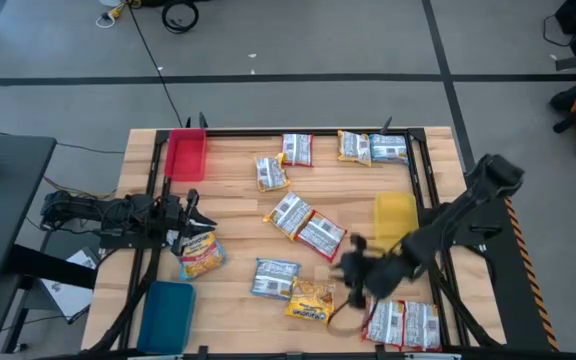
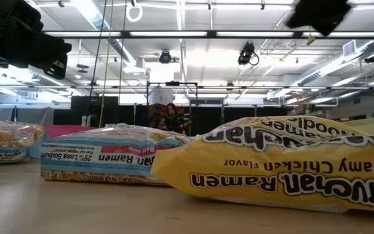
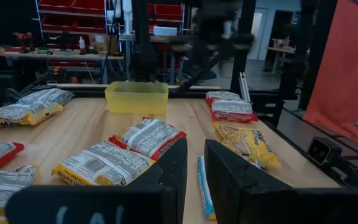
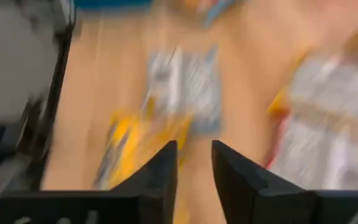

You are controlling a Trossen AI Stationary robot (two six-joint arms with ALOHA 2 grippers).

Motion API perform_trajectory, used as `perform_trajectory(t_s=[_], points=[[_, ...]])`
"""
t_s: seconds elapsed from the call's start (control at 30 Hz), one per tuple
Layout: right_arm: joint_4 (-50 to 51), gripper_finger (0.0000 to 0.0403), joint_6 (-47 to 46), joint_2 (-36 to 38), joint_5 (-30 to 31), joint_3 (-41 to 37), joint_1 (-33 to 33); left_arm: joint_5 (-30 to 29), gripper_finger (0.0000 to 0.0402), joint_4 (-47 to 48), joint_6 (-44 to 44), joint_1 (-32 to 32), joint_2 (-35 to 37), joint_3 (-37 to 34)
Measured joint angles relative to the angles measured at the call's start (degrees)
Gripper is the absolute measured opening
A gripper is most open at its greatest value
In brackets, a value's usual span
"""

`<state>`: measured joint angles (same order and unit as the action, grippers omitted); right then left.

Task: Sort Maruchan noodles
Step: Put the red noodle pack into the yellow bin

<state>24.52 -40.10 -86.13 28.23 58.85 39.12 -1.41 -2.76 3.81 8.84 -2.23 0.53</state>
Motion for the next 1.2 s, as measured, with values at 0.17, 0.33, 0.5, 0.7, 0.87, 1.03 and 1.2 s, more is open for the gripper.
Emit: perform_trajectory(t_s=[0.17,0.33,0.5,0.7,0.87,1.03,1.2], points=[[23.6,0.0171,-13.9,-13.1,-13.4,14.8,4.3,0.0,0.0062,0.0,0.0,0.0,0.0,0.0],[37.5,0.0217,-19.3,-22.3,-26.5,21.9,7.7,0.0,0.0062,0.0,0.0,0.0,0.0,0.0],[36.8,0.0243,-19.3,-26.6,-35.5,22.4,9.8,0.0,0.0062,0.0,0.0,0.0,0.0,0.0],[32.7,0.0243,-18.9,-28.7,-34.3,22.5,10.2,0.0,0.0062,0.0,0.0,0.0,0.0,0.0],[31.7,0.0224,-18.8,-29.1,-30.2,22.6,10.3,0.0,0.0062,0.0,0.0,0.0,0.0,0.0],[31.2,0.0167,-18.5,-29.5,-27.9,22.6,10.3,0.0,0.0062,0.0,0.0,0.0,0.0,0.0],[31.2,0.0072,-18.8,-29.6,-25.9,22.6,10.5,0.0,0.0062,0.0,0.0,0.0,0.0,0.0]])
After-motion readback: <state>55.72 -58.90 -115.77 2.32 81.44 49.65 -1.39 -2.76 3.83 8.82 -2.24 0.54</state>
